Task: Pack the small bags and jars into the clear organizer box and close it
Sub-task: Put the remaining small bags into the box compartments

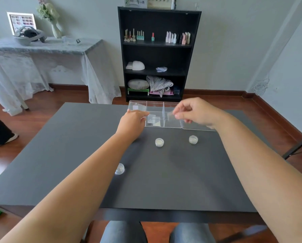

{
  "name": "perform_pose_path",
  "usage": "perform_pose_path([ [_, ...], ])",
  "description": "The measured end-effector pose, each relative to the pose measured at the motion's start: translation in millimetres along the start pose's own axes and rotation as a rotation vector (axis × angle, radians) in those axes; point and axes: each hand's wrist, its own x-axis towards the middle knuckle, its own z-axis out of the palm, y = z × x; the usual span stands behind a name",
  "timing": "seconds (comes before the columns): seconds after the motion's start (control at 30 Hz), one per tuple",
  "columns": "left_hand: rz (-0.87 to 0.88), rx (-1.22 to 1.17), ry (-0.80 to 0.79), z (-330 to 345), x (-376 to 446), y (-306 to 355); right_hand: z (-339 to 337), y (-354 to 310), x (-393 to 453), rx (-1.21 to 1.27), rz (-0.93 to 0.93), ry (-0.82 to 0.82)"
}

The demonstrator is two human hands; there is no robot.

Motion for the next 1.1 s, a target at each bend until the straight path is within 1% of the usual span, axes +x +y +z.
perform_pose_path([
  [0.07,-0.002,0.002,-0.01,0.0,1.4,-0.4,-2.9,-6.0,31.3,-0.034,-0.018,0.097],
  [0.13,-0.005,0.0,-0.016,-0.7,2.9,-0.9,1.8,-12.0,57.9,-0.154,-0.007,0.115],
  [0.23,-0.001,-0.004,-0.023,-1.2,3.3,-1.3,17.0,-21.2,84.2,-0.4,0.01,-0.018],
  [0.3,0.011,-0.003,-0.022,-0.9,3.3,-1.5,28.2,-24.4,93.3,-0.505,-0.009,-0.095],
  [0.43,0.03,0.0,-0.016,-0.3,3.2,-1.4,40.0,-23.8,104.1,-0.513,-0.029,-0.163],
  [0.57,0.027,0.019,-0.033,1.5,4.1,-2.3,40.8,-23.7,116.0,-0.611,-0.036,-0.211],
  [0.73,0.019,0.017,-0.041,2.4,3.6,-3.3,35.4,-24.5,124.8,-0.567,-0.018,-0.203],
  [0.9,0.011,0.032,-0.051,3.0,3.1,-2.9,34.1,-26.6,125.2,-0.719,0.042,-0.332],
  [1.0,0.01,0.039,-0.053,3.1,3.1,-2.6,41.5,-25.1,123.9,-0.793,0.067,-0.302],
  [1.1,0.009,0.043,-0.051,2.3,2.9,-1.9,47.5,-22.1,124.0,-0.809,0.073,-0.244],
])
